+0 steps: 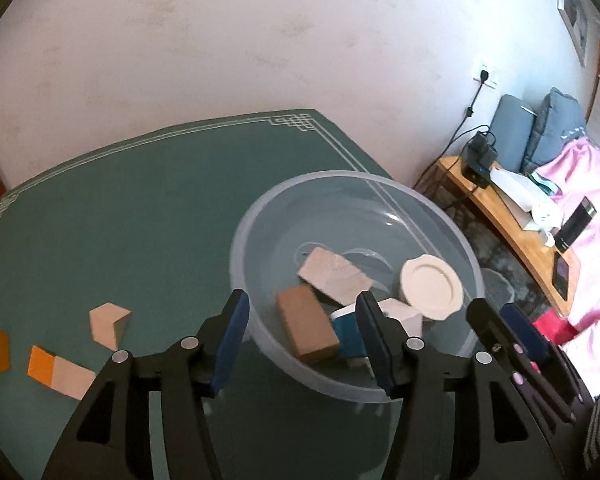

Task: Organize rigid objects
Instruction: 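Carry the brown block into the clear bowl and open the left tool, then move the left tool back and grasp the orange rectangular block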

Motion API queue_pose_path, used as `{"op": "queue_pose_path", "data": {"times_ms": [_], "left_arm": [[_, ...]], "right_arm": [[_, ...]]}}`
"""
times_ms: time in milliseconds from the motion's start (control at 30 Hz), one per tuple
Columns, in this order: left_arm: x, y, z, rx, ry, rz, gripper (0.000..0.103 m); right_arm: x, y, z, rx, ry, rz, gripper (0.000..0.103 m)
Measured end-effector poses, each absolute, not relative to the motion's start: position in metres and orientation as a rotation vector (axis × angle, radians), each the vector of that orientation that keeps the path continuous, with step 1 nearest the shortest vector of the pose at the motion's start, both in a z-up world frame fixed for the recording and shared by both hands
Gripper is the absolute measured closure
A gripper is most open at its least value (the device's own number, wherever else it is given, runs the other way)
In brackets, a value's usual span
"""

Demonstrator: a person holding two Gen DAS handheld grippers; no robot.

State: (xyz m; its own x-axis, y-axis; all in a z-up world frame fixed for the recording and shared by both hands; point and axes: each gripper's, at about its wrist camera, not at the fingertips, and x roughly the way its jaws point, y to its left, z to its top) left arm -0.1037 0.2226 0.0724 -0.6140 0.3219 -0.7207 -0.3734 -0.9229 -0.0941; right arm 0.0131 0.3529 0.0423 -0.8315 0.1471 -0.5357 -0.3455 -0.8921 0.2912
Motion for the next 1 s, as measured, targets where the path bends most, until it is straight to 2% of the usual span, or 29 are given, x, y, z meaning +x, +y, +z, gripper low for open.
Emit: {"op": "queue_pose_path", "data": {"times_ms": [267,467,1000], "left_arm": [[-0.098,0.204,0.068,-1.126,0.122,2.576,0.046],[-0.089,0.191,0.069,-1.116,0.163,2.614,0.042],[-0.079,0.124,0.071,-1.157,0.086,2.732,0.040]], "right_arm": [[0.013,0.353,0.042,-0.752,0.554,2.723,0.051],[0.012,0.354,0.042,-0.756,0.548,2.730,0.051],[0.011,0.350,0.042,-0.761,0.527,2.749,0.051]]}}
